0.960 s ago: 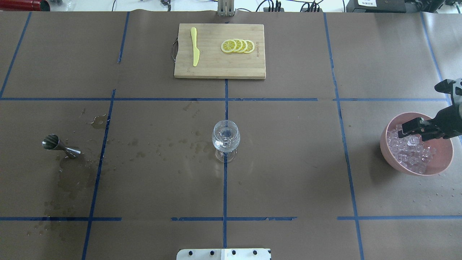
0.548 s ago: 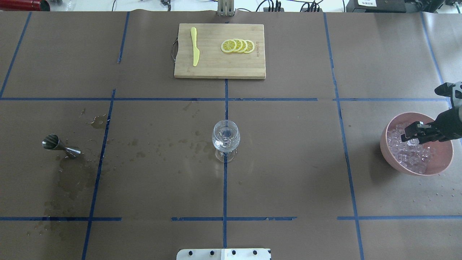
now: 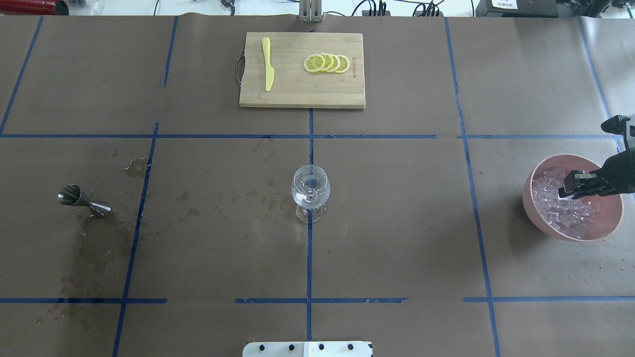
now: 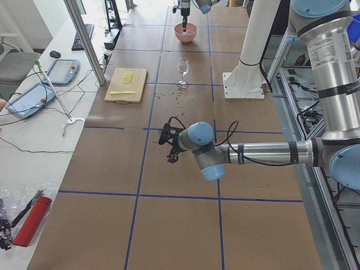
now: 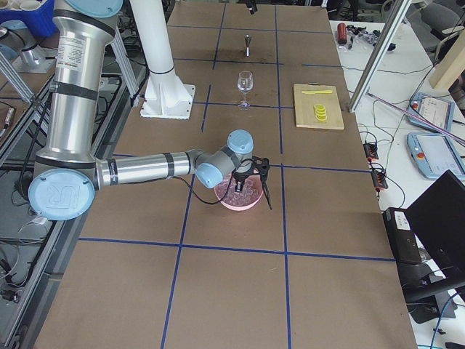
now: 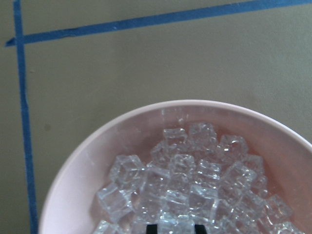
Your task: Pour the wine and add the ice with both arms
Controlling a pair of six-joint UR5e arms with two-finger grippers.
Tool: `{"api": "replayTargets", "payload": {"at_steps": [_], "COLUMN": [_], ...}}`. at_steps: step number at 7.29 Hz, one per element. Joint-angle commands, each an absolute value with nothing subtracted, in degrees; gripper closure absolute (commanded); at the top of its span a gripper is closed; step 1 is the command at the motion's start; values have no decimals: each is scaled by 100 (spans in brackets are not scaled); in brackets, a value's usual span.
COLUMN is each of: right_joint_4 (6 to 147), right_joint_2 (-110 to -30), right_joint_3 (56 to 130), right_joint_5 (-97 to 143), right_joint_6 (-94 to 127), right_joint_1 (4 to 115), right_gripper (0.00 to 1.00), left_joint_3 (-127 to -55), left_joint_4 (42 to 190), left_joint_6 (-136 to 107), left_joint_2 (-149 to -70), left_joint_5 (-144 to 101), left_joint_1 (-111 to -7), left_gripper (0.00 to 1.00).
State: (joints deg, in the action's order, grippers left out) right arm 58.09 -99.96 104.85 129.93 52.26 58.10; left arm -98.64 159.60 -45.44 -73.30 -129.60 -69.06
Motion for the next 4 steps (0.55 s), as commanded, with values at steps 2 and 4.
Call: {"api": "replayTargets", "payload": {"at_steps": [2, 4], "right_joint_4": [6447, 6706], "right_joint_2": [-9339, -8163], "right_joint_3": [11510, 11751], "right_joint_5": [13096, 13043], "right_joint_6": [6014, 7925], "right_joint_1": [6169, 5918], "right_gripper": [100, 100], "left_joint_3": [-9879, -9844], "left_joint_4": [15970, 16048], "left_joint_6": [-4544, -4535], "left_joint_2": [-7330, -7330], "left_joint_5": [-12964, -12964], "left_joint_1": [-6943, -6935], "left_gripper": [0, 0]}}
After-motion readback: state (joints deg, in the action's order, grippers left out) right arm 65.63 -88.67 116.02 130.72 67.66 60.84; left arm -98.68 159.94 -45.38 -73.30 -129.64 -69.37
